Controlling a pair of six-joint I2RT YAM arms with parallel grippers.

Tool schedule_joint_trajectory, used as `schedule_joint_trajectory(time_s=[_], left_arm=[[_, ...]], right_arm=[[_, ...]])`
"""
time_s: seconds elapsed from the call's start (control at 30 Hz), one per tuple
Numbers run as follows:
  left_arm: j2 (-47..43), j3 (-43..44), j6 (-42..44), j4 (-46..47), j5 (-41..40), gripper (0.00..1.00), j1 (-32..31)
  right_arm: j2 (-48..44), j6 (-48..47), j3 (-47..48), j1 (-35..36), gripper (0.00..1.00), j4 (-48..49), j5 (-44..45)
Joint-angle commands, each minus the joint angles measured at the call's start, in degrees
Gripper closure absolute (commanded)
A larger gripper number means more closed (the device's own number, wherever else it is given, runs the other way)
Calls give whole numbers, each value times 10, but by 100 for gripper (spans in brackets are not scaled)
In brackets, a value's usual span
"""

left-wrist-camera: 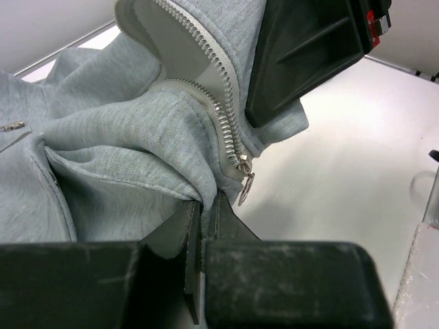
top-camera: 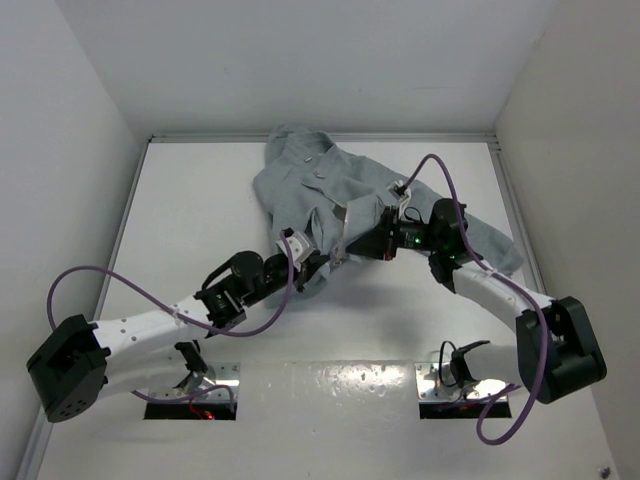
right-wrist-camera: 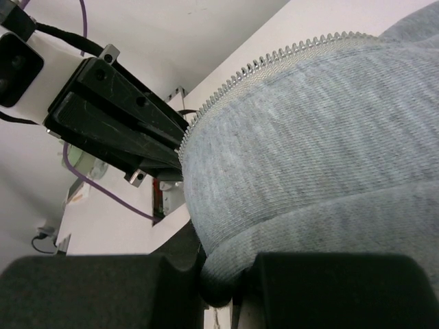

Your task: Zip up the jacket

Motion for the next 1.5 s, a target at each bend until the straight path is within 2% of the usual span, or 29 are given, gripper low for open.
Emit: schedule_joint_trajectory(time_s=[0.0,0.2,0.47,0.5,0.57,0.63,0.73,0.8,0.93,1.07,1.13,1.37,1.47], left_arm=[[-10,16,31,-21,0,100,-12],[-10,16,42,-39,25,100,-12],[13,21,76,-107,120,100,-17],[13,21,89,-112,128,100,-17],[18,21,94,-125,155,100,-17],[23,21,107,-140,184,100,-17],[31,21,113,-162,231,100,-17],[45,34,126,-180,247,100,-22],[62,45,138,-218,263,100,-22],[86,56,122,-244,263,100,-22],[92,61,108,-251,263,100,-22],[92,61,61,-278,269,100,2],[92,61,53,-278,269,100,2]], right_arm=[[-26,1,-8,-4,100,46,-6],[-52,11,-43,-4,100,32,-10],[-75,31,-74,-3,100,-17,-11],[-79,31,-77,-4,94,-24,-11],[-88,28,-83,-4,89,-53,-9],[-101,19,-91,-3,68,-74,-5],[-115,-6,-98,-3,45,-124,7],[-127,-28,-91,-3,42,-181,21],[-182,-88,-90,-4,43,-257,50],[-257,-213,-76,-4,54,-360,117],[-290,-279,-75,-4,54,-405,136],[-348,-404,-69,2,58,-456,108],[-359,-432,-68,10,61,-461,57]])
